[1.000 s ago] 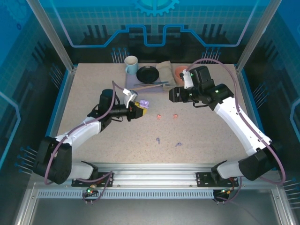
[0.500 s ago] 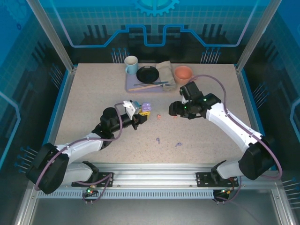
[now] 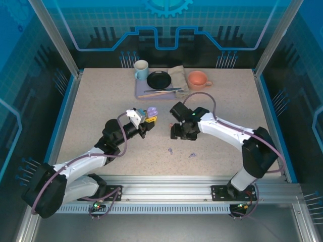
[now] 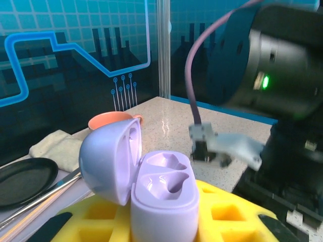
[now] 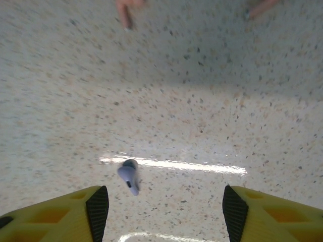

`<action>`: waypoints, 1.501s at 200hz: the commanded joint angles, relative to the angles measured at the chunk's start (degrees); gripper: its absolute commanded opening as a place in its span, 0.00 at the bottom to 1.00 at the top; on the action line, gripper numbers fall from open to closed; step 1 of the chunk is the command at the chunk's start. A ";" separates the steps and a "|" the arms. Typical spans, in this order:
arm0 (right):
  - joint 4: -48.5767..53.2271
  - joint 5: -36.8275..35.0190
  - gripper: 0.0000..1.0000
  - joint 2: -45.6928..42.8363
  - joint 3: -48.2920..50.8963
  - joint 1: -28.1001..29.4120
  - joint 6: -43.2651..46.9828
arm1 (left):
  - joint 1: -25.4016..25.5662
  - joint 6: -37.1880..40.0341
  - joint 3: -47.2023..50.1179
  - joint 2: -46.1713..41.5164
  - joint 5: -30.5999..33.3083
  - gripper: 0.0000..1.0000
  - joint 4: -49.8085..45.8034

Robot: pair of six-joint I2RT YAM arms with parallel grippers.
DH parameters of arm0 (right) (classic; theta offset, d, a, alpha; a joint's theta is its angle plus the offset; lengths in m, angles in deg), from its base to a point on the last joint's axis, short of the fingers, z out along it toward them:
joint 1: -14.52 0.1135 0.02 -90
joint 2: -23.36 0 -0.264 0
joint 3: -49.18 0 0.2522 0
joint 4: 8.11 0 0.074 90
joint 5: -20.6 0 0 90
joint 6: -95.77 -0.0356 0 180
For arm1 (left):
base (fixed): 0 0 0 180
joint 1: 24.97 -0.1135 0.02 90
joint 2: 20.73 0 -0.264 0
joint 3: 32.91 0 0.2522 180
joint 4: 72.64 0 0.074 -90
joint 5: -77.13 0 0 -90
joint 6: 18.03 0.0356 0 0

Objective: Insert the wireless bluetooth earbuds into the charging case

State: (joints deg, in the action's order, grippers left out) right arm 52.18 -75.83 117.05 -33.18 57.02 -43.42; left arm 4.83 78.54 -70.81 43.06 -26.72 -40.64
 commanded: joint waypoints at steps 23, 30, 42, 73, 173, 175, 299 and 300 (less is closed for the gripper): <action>4.54 -2.92 0.62 7.30 -4.09 4.01 -4.04 | 0.49 1.17 0.52 -2.51 2.06 0.00 1.34; 4.36 -2.75 0.62 8.36 -4.55 4.60 -3.55 | 0.45 1.23 0.53 -2.77 2.16 0.00 1.03; 3.69 -2.60 0.60 9.92 -5.24 5.50 -2.51 | 0.43 1.33 0.70 -3.36 2.35 0.00 0.58; 0.34 0.40 0.57 12.52 -5.67 6.45 1.06 | 0.45 1.25 1.11 -4.79 2.72 0.00 -0.43; 0.85 2.10 0.50 14.65 -4.38 6.22 4.46 | 0.50 1.51 0.85 -5.26 2.96 0.00 -1.45; 0.92 2.06 0.50 14.54 -4.25 6.26 4.50 | 0.45 1.52 0.85 -5.26 2.91 0.00 -1.39; 0.73 4.03 0.50 6.09 0.22 1.96 3.60 | 0.43 1.44 0.40 -5.22 2.65 0.00 -1.92; 0.66 4.18 0.50 6.04 0.22 2.01 3.54 | 0.43 1.39 0.40 -5.19 2.67 0.00 -1.96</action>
State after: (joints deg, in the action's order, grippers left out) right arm 52.68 -73.84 126.23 -33.51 59.34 -38.74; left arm 4.83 78.56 -70.50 38.45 -24.43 -42.85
